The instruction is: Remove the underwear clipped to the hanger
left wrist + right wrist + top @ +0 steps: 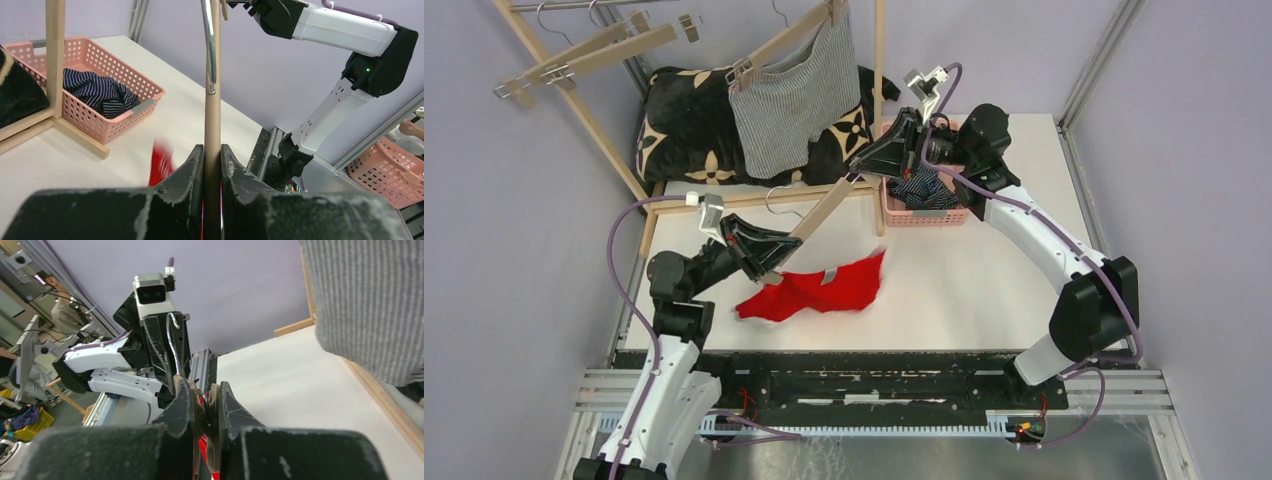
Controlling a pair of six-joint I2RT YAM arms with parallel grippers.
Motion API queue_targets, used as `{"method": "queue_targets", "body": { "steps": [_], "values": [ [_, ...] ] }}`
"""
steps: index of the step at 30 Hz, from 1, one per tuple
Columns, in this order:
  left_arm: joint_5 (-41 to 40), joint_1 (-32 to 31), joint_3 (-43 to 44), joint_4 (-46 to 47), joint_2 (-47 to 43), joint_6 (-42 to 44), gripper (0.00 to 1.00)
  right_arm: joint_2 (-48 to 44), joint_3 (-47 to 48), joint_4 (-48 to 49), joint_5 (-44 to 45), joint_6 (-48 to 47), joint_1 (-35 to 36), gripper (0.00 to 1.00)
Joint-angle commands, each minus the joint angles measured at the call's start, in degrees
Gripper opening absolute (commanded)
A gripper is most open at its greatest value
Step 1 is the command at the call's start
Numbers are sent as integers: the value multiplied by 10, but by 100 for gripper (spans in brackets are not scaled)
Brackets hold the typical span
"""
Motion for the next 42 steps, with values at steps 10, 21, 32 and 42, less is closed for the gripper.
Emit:
{"method": "queue_targets", "body": {
  "steps": [10, 21, 32, 42],
  "values": [
    [3, 0, 30, 98, 31, -35, 3, -96, -48, -31, 60, -108, 6, 82],
    [-15, -7, 30, 277, 71, -138, 3, -80, -103, 126, 118, -19, 34, 81],
    [-58, -51, 44, 346, 139, -143, 3, -27, -68, 252, 145, 48, 80, 69],
    [-111, -68, 34, 366, 146, -128, 3, 0, -34, 267, 141, 67, 89, 1]
  ]
}}
